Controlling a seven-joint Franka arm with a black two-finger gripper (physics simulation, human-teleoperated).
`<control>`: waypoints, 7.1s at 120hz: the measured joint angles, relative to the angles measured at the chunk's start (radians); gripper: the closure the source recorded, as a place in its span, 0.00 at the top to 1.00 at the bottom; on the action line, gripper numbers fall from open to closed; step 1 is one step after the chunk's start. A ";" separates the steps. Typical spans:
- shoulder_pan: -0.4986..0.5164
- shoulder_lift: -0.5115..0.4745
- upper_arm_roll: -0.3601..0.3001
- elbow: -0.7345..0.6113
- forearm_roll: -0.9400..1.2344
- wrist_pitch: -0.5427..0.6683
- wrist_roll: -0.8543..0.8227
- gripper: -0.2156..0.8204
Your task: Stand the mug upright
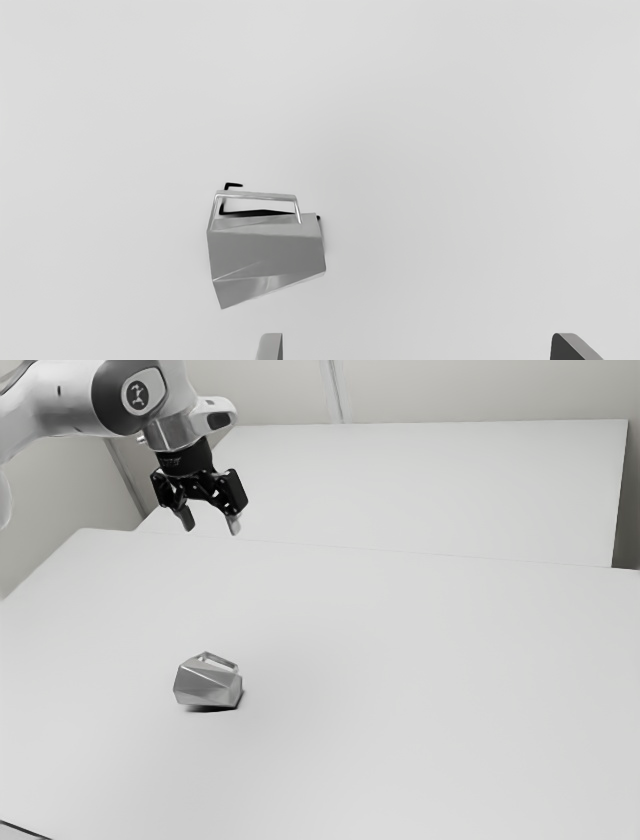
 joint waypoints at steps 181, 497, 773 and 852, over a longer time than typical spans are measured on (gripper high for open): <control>0.266 -0.124 0.130 -0.548 -0.320 0.271 0.300 0.76; 0.167 -0.111 0.063 -0.633 -0.654 0.506 0.928 0.03; -0.015 -0.080 0.019 -0.849 0.009 0.876 -0.110 0.15; -0.033 -0.146 0.020 -0.836 -0.004 0.859 -0.113 0.65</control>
